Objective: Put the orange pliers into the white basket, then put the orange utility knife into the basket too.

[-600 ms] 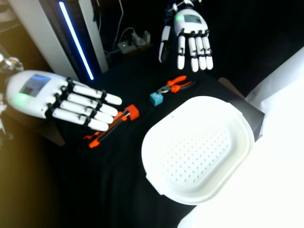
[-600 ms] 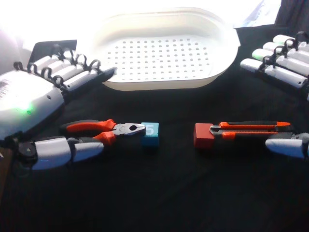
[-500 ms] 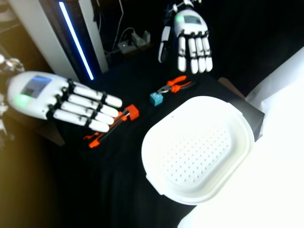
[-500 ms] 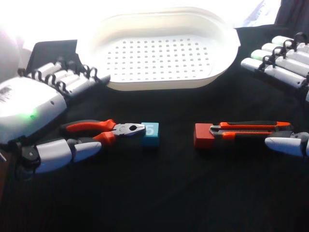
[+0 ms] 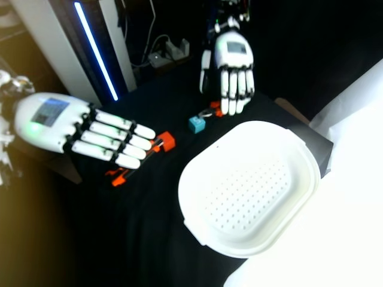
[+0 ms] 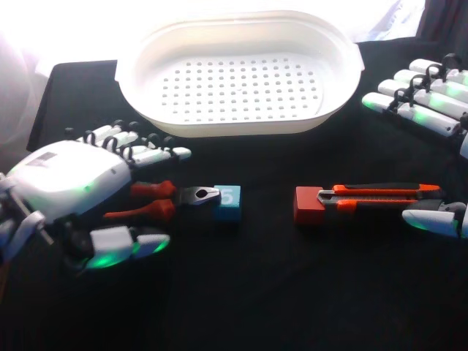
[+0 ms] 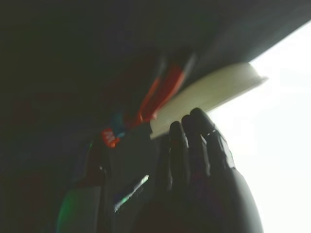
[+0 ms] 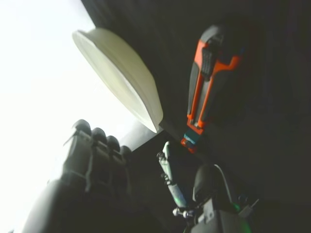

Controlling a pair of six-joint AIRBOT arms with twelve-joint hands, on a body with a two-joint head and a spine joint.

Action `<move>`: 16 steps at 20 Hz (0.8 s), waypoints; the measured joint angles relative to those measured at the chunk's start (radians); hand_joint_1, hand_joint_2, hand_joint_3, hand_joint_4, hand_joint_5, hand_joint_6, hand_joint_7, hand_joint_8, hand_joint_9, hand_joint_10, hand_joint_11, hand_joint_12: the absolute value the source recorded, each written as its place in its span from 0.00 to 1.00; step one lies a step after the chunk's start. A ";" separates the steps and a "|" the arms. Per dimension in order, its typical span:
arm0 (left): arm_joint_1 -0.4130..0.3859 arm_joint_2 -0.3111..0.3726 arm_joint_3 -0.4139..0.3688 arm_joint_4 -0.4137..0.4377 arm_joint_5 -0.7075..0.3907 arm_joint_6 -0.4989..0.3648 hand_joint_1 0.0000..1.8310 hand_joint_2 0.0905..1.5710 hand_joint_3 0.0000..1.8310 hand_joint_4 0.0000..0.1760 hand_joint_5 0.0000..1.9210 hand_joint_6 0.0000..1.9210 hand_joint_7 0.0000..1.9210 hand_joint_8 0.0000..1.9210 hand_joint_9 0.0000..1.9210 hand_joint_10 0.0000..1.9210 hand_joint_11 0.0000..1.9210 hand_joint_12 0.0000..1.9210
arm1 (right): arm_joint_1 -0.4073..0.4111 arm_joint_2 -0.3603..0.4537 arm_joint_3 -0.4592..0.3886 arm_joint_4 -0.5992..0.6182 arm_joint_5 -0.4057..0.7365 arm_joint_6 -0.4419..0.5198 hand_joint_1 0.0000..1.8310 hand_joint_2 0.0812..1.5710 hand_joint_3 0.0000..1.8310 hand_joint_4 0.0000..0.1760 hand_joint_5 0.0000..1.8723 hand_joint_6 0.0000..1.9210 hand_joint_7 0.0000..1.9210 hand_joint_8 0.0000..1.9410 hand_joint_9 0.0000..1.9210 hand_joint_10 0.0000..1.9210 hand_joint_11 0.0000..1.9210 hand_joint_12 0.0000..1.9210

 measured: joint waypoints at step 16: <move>-0.042 -0.013 -0.011 -0.046 0.007 0.068 0.76 0.79 0.00 0.00 0.54 1.00 0.64 1.00 0.77 1.00 0.82 1.00 | 0.000 -0.002 0.000 0.008 -0.002 0.000 0.25 0.77 0.00 0.00 0.00 0.00 0.00 0.00 0.00 0.00 0.00 0.00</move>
